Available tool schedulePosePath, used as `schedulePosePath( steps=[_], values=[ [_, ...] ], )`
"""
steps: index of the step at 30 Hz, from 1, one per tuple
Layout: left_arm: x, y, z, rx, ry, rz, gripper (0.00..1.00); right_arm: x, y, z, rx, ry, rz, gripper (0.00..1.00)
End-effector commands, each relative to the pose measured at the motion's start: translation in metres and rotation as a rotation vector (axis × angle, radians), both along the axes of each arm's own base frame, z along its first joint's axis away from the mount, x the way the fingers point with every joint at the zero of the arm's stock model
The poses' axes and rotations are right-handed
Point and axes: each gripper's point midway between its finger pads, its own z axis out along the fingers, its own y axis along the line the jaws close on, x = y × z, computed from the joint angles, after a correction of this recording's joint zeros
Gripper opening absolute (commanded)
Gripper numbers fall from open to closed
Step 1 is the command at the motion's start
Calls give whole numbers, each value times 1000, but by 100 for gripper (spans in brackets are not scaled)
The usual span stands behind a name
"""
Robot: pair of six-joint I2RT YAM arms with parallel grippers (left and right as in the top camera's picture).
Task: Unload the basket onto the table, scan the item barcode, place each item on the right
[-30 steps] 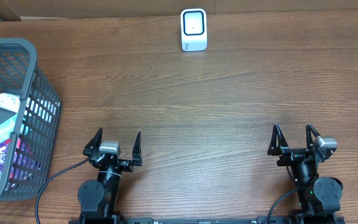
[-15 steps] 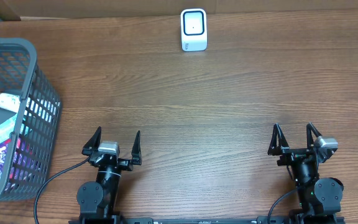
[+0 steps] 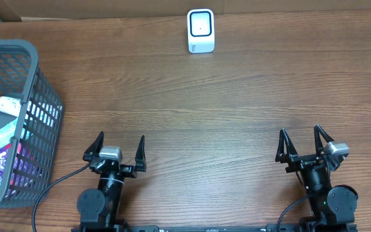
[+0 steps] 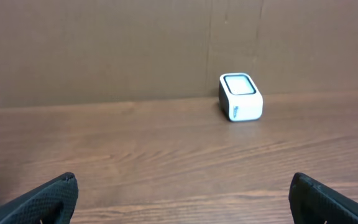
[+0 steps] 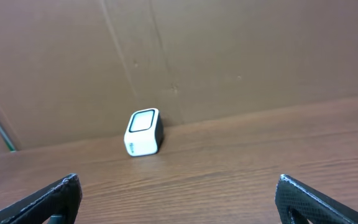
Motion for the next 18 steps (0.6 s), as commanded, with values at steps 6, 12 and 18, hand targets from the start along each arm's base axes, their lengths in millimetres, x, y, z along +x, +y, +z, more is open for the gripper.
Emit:
schedulePosePath(
  steps=[6, 12, 18],
  values=[
    [-9, 2, 41, -17, -74, 12, 100, -6, 16, 9, -5, -31, 95, 100],
    [-11, 2, 48, -23, -84, 10, 100, -11, 24, 22, -9, -59, 146, 100],
    [-12, 1, 51, -25, -80, 8, 100, -15, 32, 26, -13, -68, 193, 100]
  ],
)
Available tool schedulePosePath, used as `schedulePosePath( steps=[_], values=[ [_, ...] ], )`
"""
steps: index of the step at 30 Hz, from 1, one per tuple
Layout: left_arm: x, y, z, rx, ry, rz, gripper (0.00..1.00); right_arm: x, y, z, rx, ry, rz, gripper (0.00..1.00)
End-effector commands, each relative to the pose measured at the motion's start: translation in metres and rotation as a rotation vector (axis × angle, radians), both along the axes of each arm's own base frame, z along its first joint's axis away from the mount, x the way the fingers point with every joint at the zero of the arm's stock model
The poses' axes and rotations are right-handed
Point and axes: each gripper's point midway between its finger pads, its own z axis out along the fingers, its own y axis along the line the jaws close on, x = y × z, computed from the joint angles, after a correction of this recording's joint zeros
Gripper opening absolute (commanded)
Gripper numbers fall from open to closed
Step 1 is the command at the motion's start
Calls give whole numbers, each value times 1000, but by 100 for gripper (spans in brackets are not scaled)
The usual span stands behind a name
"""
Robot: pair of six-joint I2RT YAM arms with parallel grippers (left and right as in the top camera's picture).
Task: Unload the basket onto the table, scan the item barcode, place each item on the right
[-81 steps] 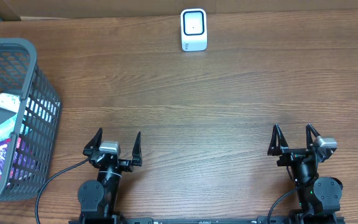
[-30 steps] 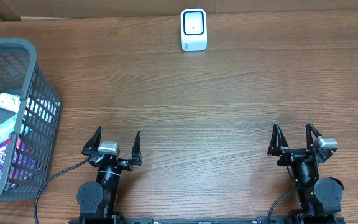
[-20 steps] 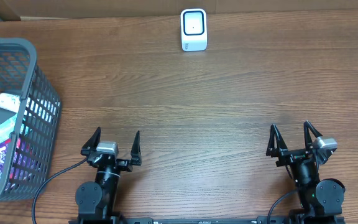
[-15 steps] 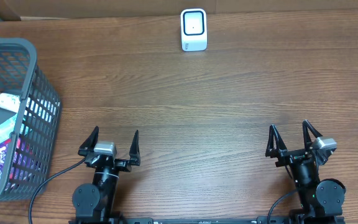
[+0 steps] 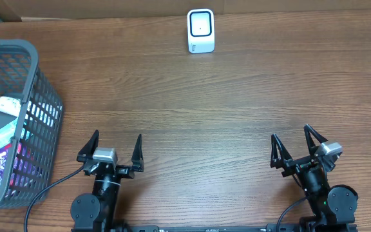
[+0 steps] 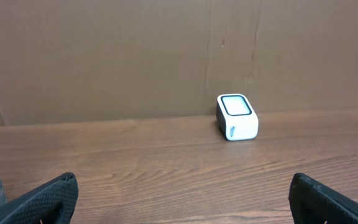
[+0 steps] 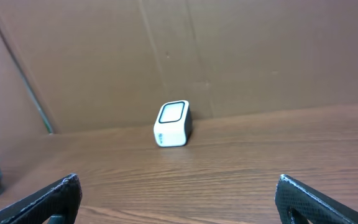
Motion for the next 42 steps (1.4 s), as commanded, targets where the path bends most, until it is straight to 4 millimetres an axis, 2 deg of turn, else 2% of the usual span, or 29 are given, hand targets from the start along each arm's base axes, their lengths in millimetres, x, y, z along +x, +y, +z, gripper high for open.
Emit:
schedulePosePath(
  steps=[1, 11, 22, 33, 42],
  values=[
    [-4, 1, 14, -11, -27, 8, 100, -8, 8, 25, 1, -62, 52, 100],
    [-5, -1, 18, -11, -37, -4, 100, -11, 11, 32, -1, -77, 70, 100],
    [1, -2, 13, -11, -4, -11, 100, -13, 11, 38, -1, -82, 70, 100],
    [12, -1, 41, -10, 2, -8, 100, -12, 9, 38, 0, -82, 56, 100],
    [26, -1, 93, -10, 34, -8, 100, -11, 6, 38, 2, -81, 39, 100]
  ],
)
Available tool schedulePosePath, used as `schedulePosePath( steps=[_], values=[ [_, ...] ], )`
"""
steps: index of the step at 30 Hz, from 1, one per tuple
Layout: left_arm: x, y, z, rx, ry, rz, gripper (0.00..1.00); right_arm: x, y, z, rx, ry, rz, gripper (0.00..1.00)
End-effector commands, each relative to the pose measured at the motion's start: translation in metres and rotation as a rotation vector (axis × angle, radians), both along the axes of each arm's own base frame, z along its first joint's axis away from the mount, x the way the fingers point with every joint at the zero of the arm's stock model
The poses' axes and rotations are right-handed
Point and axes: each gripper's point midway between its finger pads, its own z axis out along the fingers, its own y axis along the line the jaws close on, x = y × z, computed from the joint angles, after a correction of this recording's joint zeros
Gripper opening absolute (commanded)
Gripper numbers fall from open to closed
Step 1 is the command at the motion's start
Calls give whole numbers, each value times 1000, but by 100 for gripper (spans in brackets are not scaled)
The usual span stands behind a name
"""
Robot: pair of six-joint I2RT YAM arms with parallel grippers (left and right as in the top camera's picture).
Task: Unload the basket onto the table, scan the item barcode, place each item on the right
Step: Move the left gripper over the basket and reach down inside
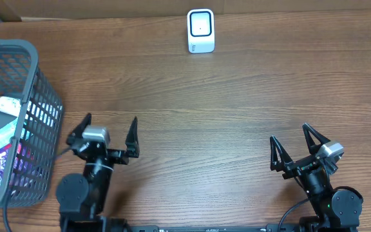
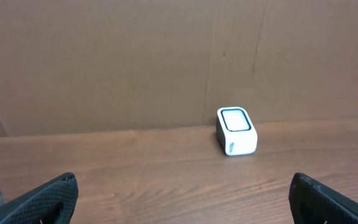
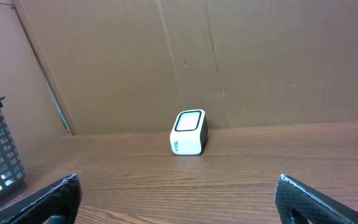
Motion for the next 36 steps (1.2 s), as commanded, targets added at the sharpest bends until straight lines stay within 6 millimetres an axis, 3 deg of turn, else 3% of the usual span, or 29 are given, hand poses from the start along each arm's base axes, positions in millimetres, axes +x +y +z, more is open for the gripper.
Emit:
schedulePosePath(
  steps=[1, 11, 18, 23, 30, 36],
  values=[
    [4, -1, 34, -10, -8, -7, 100, -4, -1, 16, 4, -40, -8, 100],
    [34, -6, 77, -15, 207, -33, 100, -3, -1, 12, 3, -24, -8, 100],
    [55, -7, 109, -17, 284, -36, 100, -1, -1, -24, -12, 127, -8, 100],
    [62, -6, 131, -16, 254, -31, 100, -2, -1, -33, -15, 166, -8, 100],
    [66, 21, 163, 5, 159, 123, 100, -5, -1, -59, -25, 276, -8, 100],
    [67, 43, 173, 15, 116, 247, 100, -5, -1, -59, -25, 274, -8, 100]
  ],
)
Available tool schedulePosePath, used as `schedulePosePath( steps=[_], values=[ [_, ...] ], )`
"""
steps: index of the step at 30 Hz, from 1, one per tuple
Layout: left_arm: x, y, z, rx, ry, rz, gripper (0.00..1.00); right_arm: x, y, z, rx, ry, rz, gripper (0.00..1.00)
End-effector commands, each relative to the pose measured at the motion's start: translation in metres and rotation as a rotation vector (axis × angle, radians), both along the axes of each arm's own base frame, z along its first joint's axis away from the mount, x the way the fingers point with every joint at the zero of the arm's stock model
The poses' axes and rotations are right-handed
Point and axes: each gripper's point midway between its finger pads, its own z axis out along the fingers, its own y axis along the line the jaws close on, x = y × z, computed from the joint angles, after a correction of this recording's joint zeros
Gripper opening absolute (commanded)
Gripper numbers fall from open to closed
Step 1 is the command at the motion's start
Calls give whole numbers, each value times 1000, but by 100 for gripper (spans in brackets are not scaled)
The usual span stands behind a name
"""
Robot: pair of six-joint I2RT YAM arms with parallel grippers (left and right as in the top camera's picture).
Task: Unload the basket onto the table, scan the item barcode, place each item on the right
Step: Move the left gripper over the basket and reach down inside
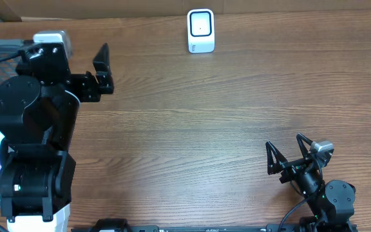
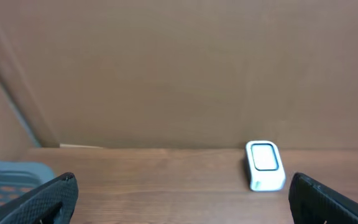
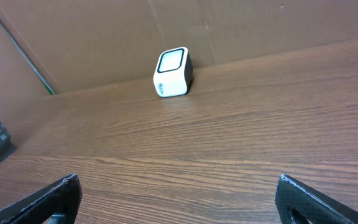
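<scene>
The white barcode scanner (image 1: 200, 30) stands at the far edge of the wooden table, also visible as scanner (image 2: 265, 165) and scanner (image 3: 173, 72). My left gripper (image 1: 66, 58) is raised high at the left, over the grey basket, open and holding nothing. In its wrist view, the gripper (image 2: 182, 205) faces the back wall, with the basket (image 2: 5, 180) low at left. My right gripper (image 1: 292, 158) stands open and empty near the front right edge. Packets show in the basket; the arm hides most of it.
A brown cardboard wall (image 2: 166, 74) closes off the back of the table. The bare wooden tabletop (image 1: 205, 116) stretches between the scanner and my right gripper (image 3: 179, 205). The basket takes up the left edge.
My left arm has risen and moved from the front left of the table to a spot high over the basket, still open. The right gripper has tilted down slightly and stays open.
Both grippers stood open and empty at the front edge, facing the scanner. The left one then sat a little further left and forward at each moment, and is now raised over the basket. The right one has barely moved. The scanner has stayed put.
</scene>
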Motion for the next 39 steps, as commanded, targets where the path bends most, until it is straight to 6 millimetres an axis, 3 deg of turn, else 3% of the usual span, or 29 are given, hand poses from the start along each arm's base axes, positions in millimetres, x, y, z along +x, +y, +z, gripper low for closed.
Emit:
schedulePosePath(
  steps=[1, 8, 14, 19, 23, 27, 34, 39],
  values=[
    [0, 25, 13, 12, -36, 135, 100, -2, 0, 1, -2, 5, -1, 100],
    [6, 73, 12, -43, -51, 274, 100, -2, 0, 1, -2, 5, -1, 100],
    [13, 107, 23, -76, -62, 256, 100, -2, 0, 1, -2, 5, -1, 100],
    [18, 155, 25, -159, -26, 320, 100, -2, 0, 1, -2, 5, -1, 100],
    [13, 204, 8, -252, 25, 425, 100, -2, 0, 1, -2, 5, -1, 100],
    [-2, 244, -22, -299, 104, 540, 100, -2, 0, 1, -2, 5, -1, 100],
    [-28, 261, -66, -353, 261, 675, 100, -2, 0, 1, -2, 5, -1, 100],
    [-23, 266, -77, -372, 290, 679, 99, -2, 0, 1, -2, 5, -1, 100]
  ],
)
